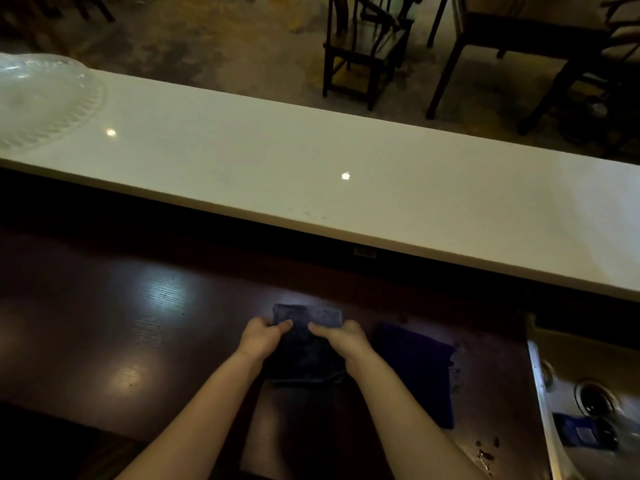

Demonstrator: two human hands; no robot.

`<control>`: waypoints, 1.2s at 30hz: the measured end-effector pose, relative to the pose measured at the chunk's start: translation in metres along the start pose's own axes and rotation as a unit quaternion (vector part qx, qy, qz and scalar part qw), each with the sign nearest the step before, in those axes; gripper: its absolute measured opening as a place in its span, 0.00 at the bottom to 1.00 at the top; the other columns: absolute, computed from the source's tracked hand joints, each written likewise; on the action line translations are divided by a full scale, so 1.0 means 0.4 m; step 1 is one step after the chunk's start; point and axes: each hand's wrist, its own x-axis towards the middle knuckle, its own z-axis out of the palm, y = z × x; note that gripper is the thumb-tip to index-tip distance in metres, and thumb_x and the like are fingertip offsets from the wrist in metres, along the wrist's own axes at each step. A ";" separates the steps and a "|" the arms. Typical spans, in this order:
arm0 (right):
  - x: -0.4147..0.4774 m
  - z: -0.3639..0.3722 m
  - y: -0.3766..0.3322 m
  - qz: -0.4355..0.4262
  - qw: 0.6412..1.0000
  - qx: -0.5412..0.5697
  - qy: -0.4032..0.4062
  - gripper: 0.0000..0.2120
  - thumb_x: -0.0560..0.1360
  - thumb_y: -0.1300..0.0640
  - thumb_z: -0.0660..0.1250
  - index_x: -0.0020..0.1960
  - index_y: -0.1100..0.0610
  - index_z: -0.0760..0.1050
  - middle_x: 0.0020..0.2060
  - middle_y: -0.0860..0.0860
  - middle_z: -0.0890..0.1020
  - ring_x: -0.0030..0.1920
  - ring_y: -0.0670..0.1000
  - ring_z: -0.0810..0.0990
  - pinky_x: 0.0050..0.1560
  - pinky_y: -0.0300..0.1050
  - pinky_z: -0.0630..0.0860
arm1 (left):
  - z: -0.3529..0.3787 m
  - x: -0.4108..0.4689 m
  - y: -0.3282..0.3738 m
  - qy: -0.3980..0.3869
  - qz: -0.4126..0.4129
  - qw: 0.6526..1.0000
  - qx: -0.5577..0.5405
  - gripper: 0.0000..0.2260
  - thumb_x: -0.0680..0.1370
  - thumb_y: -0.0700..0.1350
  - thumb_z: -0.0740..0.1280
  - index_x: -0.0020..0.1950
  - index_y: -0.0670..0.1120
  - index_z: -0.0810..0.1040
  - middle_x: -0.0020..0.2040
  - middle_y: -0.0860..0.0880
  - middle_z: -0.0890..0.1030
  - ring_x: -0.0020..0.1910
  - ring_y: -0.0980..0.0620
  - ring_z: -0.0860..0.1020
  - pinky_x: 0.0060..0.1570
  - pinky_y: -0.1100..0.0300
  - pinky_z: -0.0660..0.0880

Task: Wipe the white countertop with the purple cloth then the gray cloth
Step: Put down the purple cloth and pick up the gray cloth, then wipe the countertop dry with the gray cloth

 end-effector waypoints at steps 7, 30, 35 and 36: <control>-0.076 -0.043 -0.027 -0.087 0.982 0.131 -0.101 0.15 0.70 0.57 0.79 0.55 0.57 0.85 0.51 0.56 0.88 0.52 0.55 0.87 0.53 0.50 0.82 | -0.045 -0.065 0.055 -0.055 0.166 0.982 -0.069 0.03 0.77 0.46 0.70 0.47 0.55 0.81 0.44 0.52 0.87 0.43 0.56 0.85 0.36 0.70 0.76; -0.368 -0.239 -0.338 -0.297 0.880 0.326 -0.175 0.17 0.81 0.56 0.65 0.68 0.61 0.76 0.64 0.61 0.81 0.64 0.60 0.81 0.63 0.56 0.79 | -0.026 -0.264 0.505 0.026 0.483 0.867 0.118 0.18 0.80 0.55 0.62 0.69 0.52 0.72 0.62 0.53 0.79 0.58 0.58 0.78 0.58 0.56 0.76; -0.382 -0.346 -0.353 -0.303 0.872 0.373 -0.098 0.17 0.79 0.53 0.67 0.65 0.59 0.79 0.60 0.59 0.84 0.60 0.60 0.83 0.56 0.56 0.83 | -0.053 -0.203 0.483 0.163 0.459 0.801 0.348 0.22 0.81 0.55 0.60 0.69 0.44 0.74 0.71 0.40 0.73 0.71 0.40 0.67 0.71 0.46 0.63; -0.382 -0.372 -0.355 -0.310 0.872 0.373 -0.074 0.16 0.79 0.52 0.67 0.63 0.58 0.80 0.59 0.58 0.85 0.59 0.59 0.84 0.54 0.56 0.83 | -0.057 -0.193 0.476 0.170 0.452 0.795 0.368 0.22 0.80 0.56 0.60 0.69 0.44 0.74 0.71 0.39 0.72 0.72 0.39 0.66 0.72 0.45 0.62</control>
